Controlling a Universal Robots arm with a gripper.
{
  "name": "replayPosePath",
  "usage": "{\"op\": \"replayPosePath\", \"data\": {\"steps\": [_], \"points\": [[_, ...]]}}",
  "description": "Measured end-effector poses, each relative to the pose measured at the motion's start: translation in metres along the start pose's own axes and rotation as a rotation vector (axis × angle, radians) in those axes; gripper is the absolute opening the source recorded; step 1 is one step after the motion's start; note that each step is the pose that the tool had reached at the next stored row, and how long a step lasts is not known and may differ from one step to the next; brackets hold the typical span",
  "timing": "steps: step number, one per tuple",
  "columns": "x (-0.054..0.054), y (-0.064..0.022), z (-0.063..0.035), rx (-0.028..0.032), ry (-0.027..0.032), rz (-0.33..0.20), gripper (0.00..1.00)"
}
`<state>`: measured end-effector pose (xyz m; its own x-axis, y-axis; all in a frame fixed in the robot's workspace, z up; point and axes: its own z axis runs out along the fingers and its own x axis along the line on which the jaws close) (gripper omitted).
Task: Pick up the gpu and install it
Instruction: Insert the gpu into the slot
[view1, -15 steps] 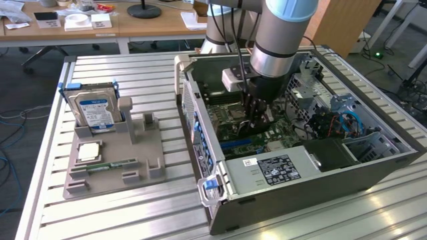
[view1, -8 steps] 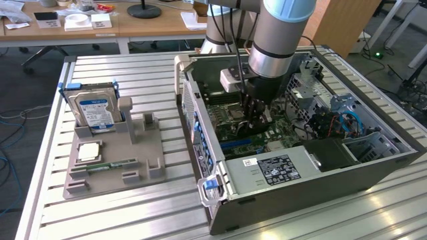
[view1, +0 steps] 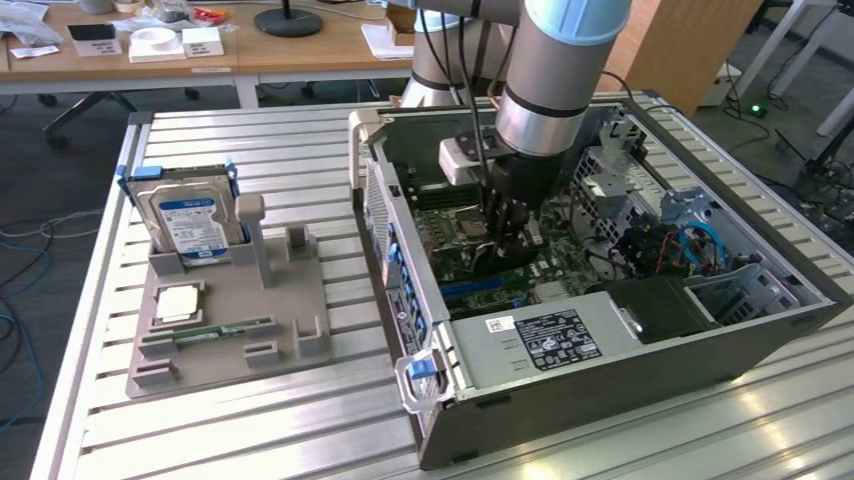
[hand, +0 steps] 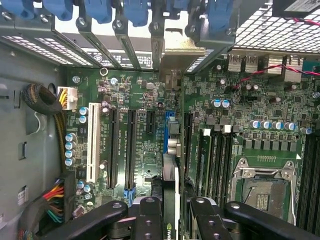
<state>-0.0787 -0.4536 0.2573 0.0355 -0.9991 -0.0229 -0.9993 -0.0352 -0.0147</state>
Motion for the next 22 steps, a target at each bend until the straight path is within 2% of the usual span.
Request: {"op": "replayPosePath", "data": {"steps": [9, 22], "points": [[0.0013, 0.0016, 0.0004, 0.0007, 0.0003, 0.029, 0.26], [0.0035, 0.0047, 0.0007, 0.0010, 0.0004, 0.038, 0.26]]}}
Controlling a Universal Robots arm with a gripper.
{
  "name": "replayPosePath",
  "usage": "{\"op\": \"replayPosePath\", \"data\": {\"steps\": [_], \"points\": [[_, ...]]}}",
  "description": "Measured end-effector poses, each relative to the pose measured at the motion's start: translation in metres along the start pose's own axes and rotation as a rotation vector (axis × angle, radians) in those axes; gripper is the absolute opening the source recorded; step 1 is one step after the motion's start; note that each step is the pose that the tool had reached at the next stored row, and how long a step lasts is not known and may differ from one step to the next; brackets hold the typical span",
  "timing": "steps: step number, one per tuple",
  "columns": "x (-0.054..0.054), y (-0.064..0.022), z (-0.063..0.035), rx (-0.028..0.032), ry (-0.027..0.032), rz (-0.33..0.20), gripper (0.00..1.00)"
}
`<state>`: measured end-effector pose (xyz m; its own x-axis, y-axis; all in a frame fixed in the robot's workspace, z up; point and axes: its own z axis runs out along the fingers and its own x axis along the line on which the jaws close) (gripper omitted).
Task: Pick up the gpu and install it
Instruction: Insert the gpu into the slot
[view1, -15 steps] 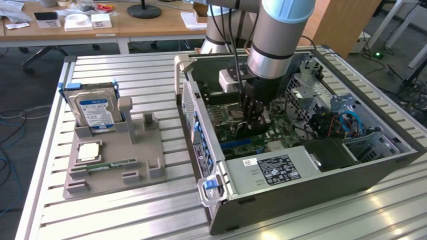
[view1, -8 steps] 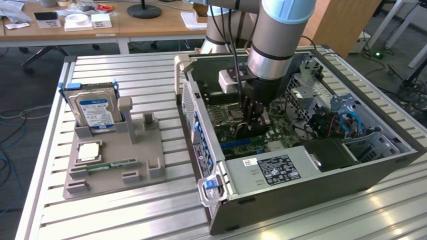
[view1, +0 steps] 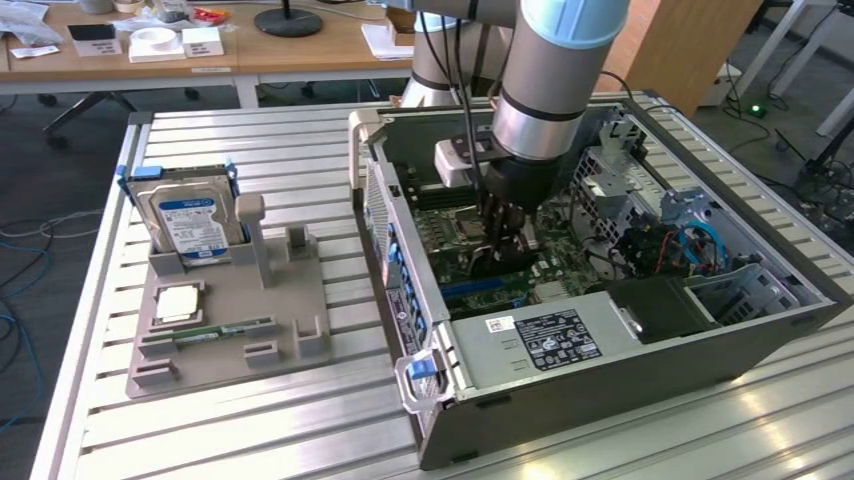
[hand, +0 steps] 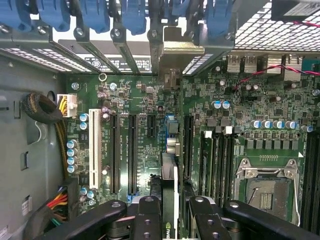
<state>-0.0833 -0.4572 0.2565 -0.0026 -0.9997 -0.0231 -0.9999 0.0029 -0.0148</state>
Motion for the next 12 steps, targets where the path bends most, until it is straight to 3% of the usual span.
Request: {"op": "replayPosePath", "data": {"steps": [12], "points": [[0.0011, 0.0053, 0.0008, 0.0002, 0.0003, 0.012, 0.26]]}}
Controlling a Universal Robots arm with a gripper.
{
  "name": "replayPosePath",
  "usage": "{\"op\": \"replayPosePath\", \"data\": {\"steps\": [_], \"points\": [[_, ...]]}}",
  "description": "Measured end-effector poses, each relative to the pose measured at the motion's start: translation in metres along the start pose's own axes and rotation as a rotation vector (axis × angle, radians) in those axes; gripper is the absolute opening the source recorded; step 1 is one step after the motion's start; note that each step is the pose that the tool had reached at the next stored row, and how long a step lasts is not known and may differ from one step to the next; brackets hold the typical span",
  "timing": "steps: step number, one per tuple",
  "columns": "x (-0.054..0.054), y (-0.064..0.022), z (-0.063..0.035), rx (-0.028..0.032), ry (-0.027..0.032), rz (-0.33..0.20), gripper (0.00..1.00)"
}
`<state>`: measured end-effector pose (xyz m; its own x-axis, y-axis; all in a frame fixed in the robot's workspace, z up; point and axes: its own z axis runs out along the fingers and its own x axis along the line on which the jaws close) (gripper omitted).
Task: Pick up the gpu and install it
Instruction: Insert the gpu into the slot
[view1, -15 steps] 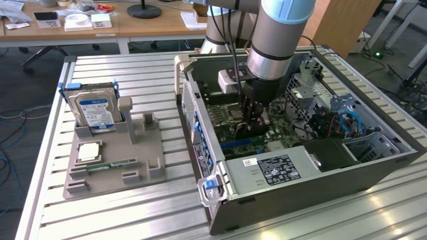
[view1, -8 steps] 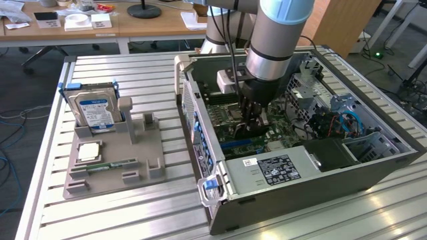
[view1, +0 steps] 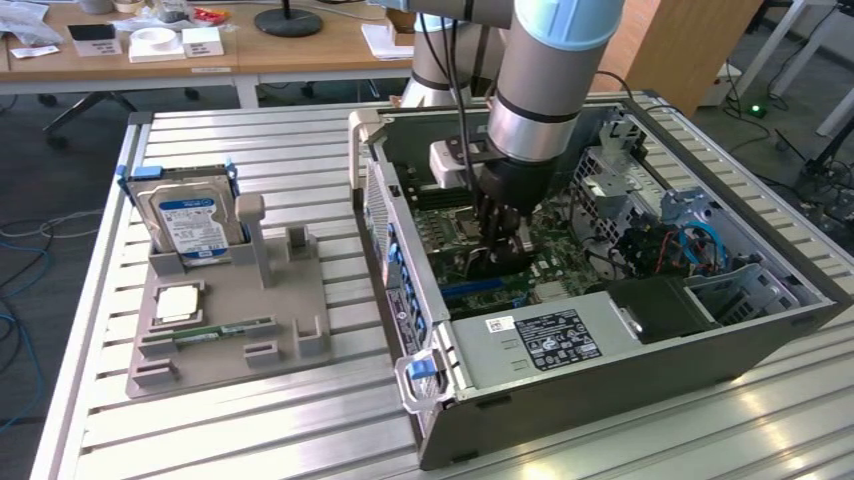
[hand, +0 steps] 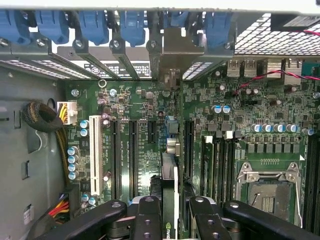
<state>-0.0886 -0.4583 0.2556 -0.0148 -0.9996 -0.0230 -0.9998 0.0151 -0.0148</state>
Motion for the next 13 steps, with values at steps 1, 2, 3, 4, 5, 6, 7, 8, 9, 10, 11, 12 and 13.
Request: {"op": "replayPosePath", "data": {"steps": [1, 2, 3, 4, 5, 6, 7, 8, 9, 10, 11, 12, 13], "points": [[0.0000, 0.0001, 0.0005, 0.0000, -0.0001, 0.000, 0.26], [0.0000, 0.0001, 0.0013, 0.0000, -0.0001, 0.000, 0.26], [0.0000, 0.0002, 0.0019, 0.0000, 0.0000, 0.000, 0.26], [0.0000, 0.0003, 0.0025, 0.0000, 0.0000, 0.000, 0.26], [0.0000, 0.0003, 0.0031, 0.0000, 0.0000, 0.000, 0.26], [0.0000, 0.0005, 0.0038, 0.0000, -0.0001, 0.000, 0.26], [0.0001, 0.0006, 0.0043, -0.0001, 0.0000, 0.000, 0.26], [0.0001, 0.0006, 0.0047, 0.0000, 0.0000, 0.000, 0.26], [0.0001, 0.0006, 0.0047, -0.0001, 0.0002, 0.000, 0.26], [0.0001, 0.0006, 0.0047, -0.0002, 0.0002, 0.000, 0.26], [0.0001, 0.0007, 0.0047, -0.0001, 0.0002, 0.000, 0.26], [0.0001, 0.0010, 0.0048, -0.0001, 0.0000, 0.000, 0.26], [0.0001, 0.0012, 0.0049, 0.0001, -0.0002, 0.000, 0.26]]}}
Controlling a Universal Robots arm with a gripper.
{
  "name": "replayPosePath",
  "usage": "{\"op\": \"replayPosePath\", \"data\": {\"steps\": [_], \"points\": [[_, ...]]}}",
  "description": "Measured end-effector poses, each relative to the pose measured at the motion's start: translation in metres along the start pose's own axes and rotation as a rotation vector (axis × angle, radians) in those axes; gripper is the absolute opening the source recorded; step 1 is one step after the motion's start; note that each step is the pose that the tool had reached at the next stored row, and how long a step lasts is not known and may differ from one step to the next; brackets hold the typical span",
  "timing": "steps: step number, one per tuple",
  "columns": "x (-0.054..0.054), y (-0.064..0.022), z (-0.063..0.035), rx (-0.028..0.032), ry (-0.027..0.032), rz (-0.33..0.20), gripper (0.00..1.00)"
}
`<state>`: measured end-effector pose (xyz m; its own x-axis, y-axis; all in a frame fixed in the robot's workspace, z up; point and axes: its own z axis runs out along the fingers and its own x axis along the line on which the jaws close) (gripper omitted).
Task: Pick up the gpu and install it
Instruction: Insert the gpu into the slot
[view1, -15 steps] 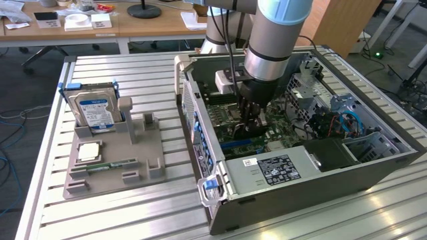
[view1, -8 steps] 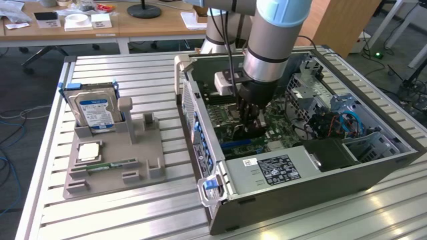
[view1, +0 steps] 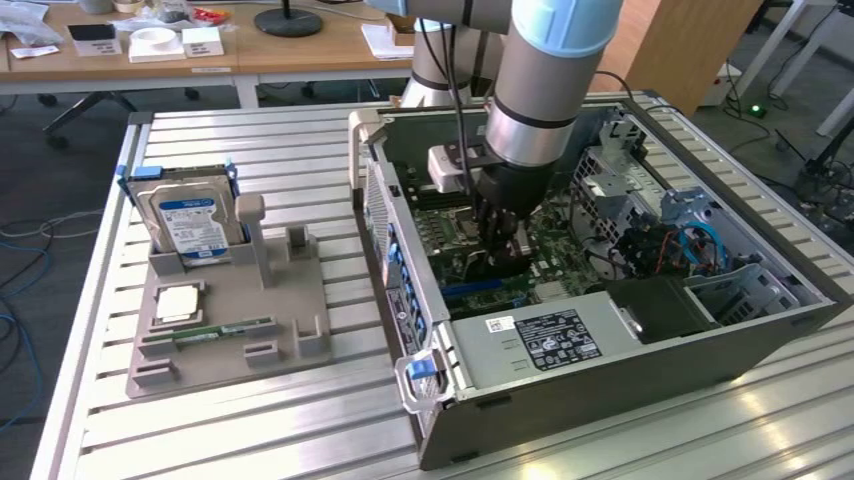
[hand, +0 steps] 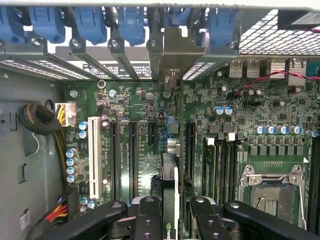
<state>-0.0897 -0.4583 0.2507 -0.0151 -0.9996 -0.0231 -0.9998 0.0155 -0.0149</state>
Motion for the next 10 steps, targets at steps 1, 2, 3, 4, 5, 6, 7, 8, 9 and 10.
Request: {"op": "replayPosePath", "data": {"steps": [1, 2, 3, 4, 5, 6, 7, 8, 9, 10], "points": [[0.0000, 0.0003, 0.0000, 0.0000, -0.0001, 0.000, 0.26], [0.0001, 0.0005, 0.0001, -0.0001, 0.0000, 0.000, 0.26], [0.0002, 0.0006, 0.0005, 0.0000, -0.0001, 0.000, 0.26], [0.0002, 0.0006, 0.0010, 0.0000, 0.0000, 0.000, 0.26], [0.0002, 0.0007, 0.0015, -0.0002, 0.0001, 0.000, 0.26], [0.0002, 0.0008, 0.0019, -0.0002, 0.0002, 0.000, 0.26], [0.0002, 0.0009, 0.0020, -0.0002, 0.0003, 0.000, 0.26], [0.0002, 0.0009, 0.0021, -0.0003, 0.0004, 0.000, 0.26], [0.0002, 0.0009, 0.0022, -0.0003, 0.0004, 0.000, 0.26], [0.0002, 0.0009, 0.0026, -0.0001, 0.0000, 0.000, 0.26]]}}
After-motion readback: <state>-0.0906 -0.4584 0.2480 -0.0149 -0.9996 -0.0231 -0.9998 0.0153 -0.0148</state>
